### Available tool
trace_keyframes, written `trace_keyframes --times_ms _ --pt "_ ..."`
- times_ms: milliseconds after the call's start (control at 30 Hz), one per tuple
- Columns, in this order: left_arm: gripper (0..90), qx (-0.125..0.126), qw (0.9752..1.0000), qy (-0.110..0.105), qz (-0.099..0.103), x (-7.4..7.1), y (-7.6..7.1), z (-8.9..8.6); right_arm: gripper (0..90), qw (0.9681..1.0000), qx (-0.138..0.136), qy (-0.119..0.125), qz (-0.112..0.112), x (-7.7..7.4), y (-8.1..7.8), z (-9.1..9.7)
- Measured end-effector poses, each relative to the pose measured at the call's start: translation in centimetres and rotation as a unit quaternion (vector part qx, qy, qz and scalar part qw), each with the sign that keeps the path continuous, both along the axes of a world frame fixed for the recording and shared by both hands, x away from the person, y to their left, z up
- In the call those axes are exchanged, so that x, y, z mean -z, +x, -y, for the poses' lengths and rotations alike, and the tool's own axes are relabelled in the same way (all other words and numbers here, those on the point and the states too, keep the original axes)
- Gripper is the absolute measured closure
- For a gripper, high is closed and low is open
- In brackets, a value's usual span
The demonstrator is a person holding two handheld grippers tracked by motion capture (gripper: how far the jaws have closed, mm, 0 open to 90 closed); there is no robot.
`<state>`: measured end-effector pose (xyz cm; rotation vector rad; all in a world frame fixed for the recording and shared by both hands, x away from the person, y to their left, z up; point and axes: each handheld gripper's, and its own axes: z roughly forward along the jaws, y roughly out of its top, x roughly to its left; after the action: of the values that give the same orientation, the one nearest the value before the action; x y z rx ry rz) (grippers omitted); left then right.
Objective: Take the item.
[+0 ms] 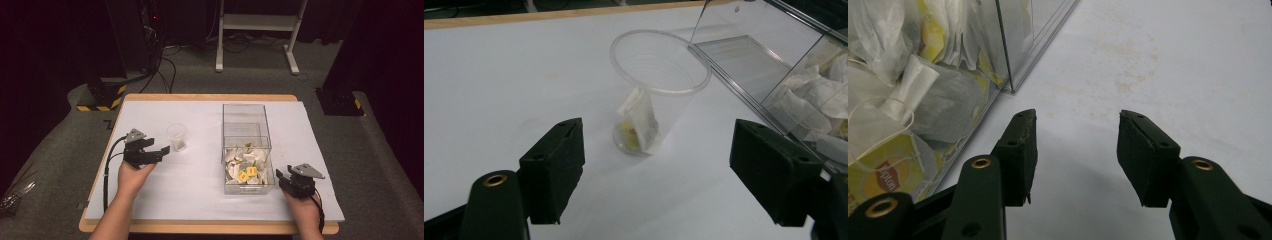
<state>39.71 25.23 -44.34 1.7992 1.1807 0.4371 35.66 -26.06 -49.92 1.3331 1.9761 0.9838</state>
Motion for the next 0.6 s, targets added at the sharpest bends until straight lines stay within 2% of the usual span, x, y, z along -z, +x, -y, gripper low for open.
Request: trace_keyframes --times_ms 267,600 --pt "22.7 0.002 1.0 0.0 -0.01 1.7 -1.2 -0.7 50.7 1.0 0.001 -0.001 -0.001 0.0 0.0 0.0" --pt "22.8 0.002 0.9998 0.012 -0.018 3.2 -2.6 -1.4 50.7 1.0 0.001 -0.002 -0.001 0.0 0.0 -0.1"
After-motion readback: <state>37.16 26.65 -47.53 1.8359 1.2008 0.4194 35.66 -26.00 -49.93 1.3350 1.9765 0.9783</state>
